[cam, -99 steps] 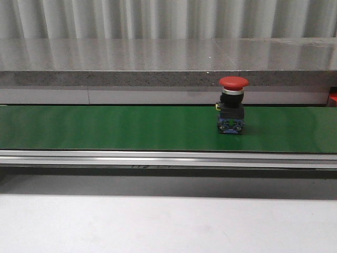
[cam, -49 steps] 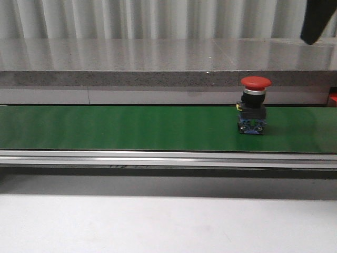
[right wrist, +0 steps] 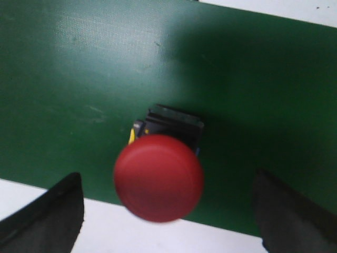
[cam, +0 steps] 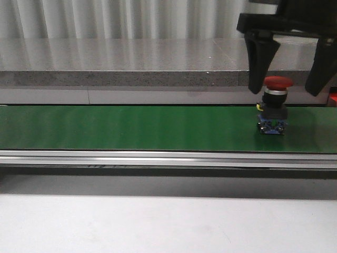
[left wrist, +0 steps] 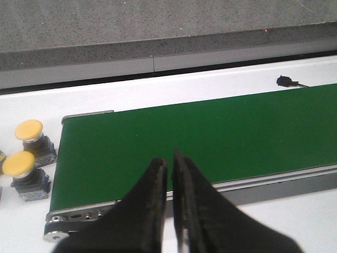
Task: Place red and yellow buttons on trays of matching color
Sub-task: 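Lower the right gripper onto the red button at the belt end and grasp, then move the red button into the red tray and release it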
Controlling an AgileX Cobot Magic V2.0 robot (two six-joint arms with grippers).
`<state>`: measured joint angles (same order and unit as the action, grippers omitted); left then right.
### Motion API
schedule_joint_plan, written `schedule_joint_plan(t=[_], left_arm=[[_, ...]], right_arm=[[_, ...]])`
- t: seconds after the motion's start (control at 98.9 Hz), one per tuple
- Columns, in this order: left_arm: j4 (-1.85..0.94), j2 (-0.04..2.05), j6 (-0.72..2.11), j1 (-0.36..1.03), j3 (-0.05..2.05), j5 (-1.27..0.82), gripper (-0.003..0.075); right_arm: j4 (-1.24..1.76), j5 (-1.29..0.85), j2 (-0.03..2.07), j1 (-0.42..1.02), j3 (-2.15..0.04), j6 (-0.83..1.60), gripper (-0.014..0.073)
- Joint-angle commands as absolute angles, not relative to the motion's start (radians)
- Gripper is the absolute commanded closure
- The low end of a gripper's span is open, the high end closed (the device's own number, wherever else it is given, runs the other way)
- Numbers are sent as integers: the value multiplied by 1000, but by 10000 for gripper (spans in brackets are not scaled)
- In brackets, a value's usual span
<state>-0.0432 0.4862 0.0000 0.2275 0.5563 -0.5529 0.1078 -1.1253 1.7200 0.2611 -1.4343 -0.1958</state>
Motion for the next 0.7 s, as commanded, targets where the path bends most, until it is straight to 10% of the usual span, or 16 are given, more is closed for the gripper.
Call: schedule_joint_plan(t=[0.0, 0.222, 0.495, 0.687], left_arm=[[-52, 488, -13, 235, 587, -476, 726], [-52, 488, -13, 235, 587, -476, 726], [-52, 488, -13, 235, 587, -475, 726], [-52, 488, -13, 235, 587, -475, 726]], right_arm=[[88, -1085, 1710, 246, -1467, -222, -39], [87, -1094, 1784, 197, -1467, -224, -26], [86, -1096, 1825, 188, -1467, -224, 434], [78, -1102, 1786, 173, -1467, -224, 484]])
